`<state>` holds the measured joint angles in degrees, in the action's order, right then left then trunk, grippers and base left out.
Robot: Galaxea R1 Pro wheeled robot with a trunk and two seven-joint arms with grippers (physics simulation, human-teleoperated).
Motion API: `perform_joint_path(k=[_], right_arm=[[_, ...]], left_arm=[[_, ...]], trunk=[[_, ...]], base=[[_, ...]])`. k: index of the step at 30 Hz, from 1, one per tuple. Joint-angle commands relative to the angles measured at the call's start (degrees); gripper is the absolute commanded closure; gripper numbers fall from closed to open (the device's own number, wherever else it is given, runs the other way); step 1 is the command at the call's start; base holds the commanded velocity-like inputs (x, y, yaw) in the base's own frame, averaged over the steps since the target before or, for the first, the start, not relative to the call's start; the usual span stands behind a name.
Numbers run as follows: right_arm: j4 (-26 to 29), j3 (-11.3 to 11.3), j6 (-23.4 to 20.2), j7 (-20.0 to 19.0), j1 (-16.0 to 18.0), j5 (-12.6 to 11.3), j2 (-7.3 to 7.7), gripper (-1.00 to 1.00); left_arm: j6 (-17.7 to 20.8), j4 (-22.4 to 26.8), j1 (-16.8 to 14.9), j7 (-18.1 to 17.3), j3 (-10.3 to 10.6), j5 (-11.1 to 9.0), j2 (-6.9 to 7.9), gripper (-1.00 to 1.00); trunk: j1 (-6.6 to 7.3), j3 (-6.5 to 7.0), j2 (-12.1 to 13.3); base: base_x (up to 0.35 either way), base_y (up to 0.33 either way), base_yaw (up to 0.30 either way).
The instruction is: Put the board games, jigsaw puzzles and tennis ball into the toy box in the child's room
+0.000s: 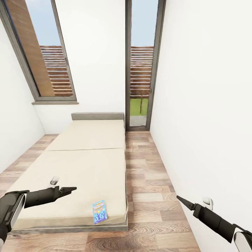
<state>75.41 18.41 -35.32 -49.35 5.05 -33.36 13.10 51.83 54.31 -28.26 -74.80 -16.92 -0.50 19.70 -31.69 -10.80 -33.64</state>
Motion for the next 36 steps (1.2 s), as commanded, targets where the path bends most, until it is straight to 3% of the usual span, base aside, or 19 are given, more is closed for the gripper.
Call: perform_joint_path(k=[1, 19, 31, 36], right_arm=[[0.0, 0.0, -0.4, 0.0, 0.0, -0.3, 0.00, -1.00], [-0.1, 0.0, -0.4, 0.0, 0.0, -0.3, 0.01, -1.00], [0.6, -0.2, -0.6, 0.1, 0.0, -0.5, -0.06, -1.00], [0.7, -1.5, -0.8, 0.6, 0.1, -0.5, -0.51, -1.00]], left_arm=[[0.6, 0.0, 0.0, -0.2, 0.0, 0.0, -0.02, -1.00], [0.6, -2.3, -0.1, 0.2, -0.1, -0.2, -0.69, -1.00], [0.6, -9.4, -0.9, 5.5, -0.3, -0.7, -0.71, -1.00], [0.6, -10.5, -1.0, 6.3, -0.4, -0.8, -0.71, -1.00]], trunk=[[-0.24, -0.28, -0.5], [-4.20, -3.51, -7.7], [-6.83, -5.67, -12.5], [-7.93, -6.57, -14.5]], base=[[0.000, 0.000, 0.000], [0.000, 0.000, 0.000], [0.000, 0.000, 0.000], [0.000, 0.000, 0.000]])
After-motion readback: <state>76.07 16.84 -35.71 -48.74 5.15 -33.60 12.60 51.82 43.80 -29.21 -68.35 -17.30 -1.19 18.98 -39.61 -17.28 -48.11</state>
